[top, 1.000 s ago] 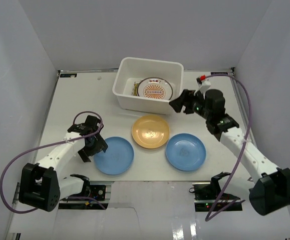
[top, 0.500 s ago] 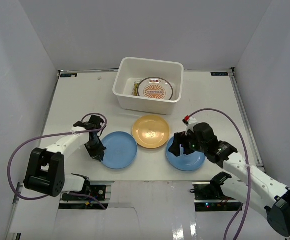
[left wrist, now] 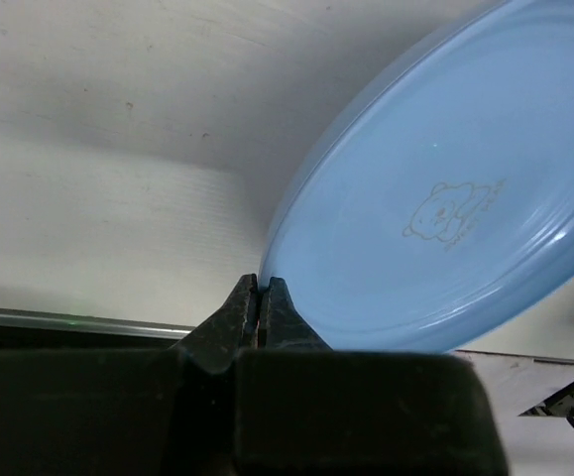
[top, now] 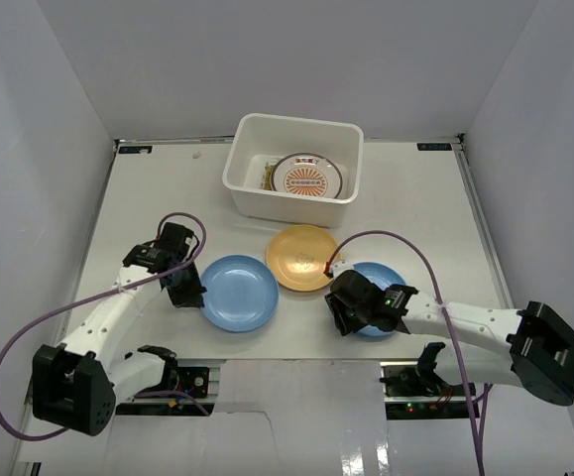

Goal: Place the plates into the plastic bin on the countertop

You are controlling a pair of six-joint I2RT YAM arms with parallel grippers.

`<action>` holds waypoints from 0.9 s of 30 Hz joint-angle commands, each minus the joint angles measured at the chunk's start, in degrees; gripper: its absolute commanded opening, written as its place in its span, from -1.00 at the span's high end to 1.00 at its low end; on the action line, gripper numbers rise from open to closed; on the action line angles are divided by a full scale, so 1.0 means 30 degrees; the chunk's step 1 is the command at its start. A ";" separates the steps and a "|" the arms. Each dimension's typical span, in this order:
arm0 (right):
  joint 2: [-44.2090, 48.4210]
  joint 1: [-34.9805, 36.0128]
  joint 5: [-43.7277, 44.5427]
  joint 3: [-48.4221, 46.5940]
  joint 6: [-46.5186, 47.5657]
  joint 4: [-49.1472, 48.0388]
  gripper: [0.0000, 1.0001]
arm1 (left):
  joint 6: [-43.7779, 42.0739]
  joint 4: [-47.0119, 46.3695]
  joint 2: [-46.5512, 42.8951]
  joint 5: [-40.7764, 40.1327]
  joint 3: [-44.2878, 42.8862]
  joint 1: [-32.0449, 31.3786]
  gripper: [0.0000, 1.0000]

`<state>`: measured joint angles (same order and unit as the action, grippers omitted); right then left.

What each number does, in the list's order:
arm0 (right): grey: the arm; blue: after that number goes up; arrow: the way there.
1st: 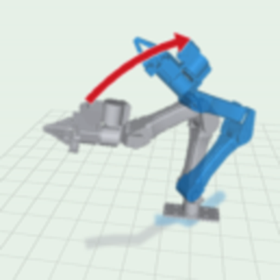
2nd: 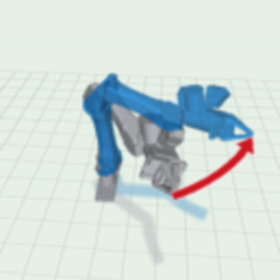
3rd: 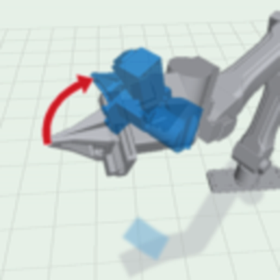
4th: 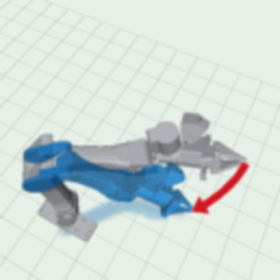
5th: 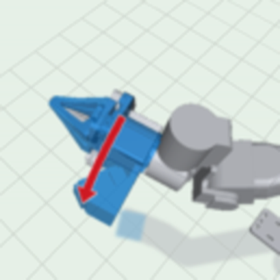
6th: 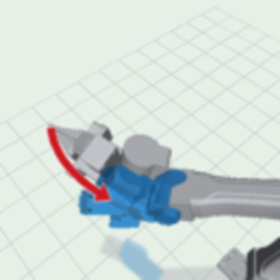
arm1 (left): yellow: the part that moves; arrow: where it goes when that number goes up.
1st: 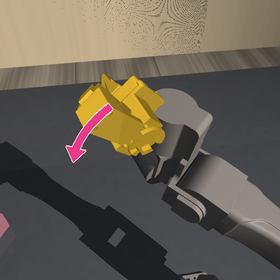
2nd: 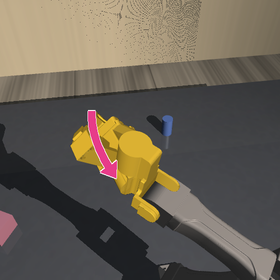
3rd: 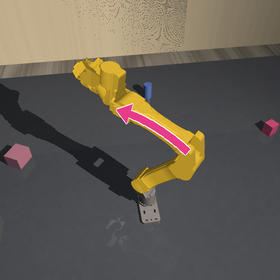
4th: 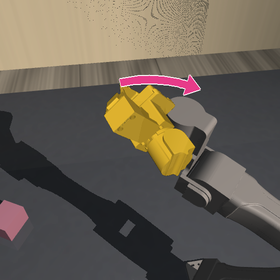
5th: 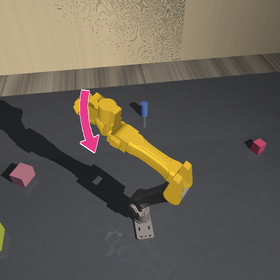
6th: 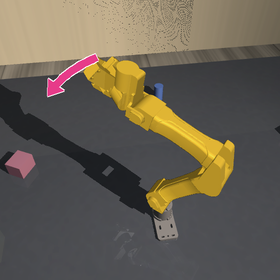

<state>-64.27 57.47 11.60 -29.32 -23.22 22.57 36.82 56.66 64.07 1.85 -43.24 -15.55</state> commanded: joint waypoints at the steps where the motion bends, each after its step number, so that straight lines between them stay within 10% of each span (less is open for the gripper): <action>1: -0.1189 0.0763 0.1933 -0.1182 -0.0432 -0.0023 0.13 | -0.0846 0.0914 -0.1521 0.0004 -0.2219 -0.0148 1.00; 4: -0.0962 0.0998 0.2667 -0.1593 -0.0783 0.0533 0.84 | -0.1081 0.1474 -0.2342 -0.1698 -0.4857 -0.0558 1.00; 14: 0.3784 0.1116 0.4480 -0.5135 -0.1020 0.3813 0.84 | -0.0761 -0.5725 -0.0242 0.4070 -1.0276 -0.0910 1.00; 27: 0.2271 0.0911 0.8203 -1.3569 0.3225 0.4782 0.84 | -0.1431 -0.6028 1.6369 0.2812 -2.3868 -0.0910 1.00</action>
<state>-53.93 60.45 30.96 -61.82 -19.42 38.22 33.26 37.47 110.02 10.04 -107.31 -18.24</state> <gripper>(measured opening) 0.086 0.028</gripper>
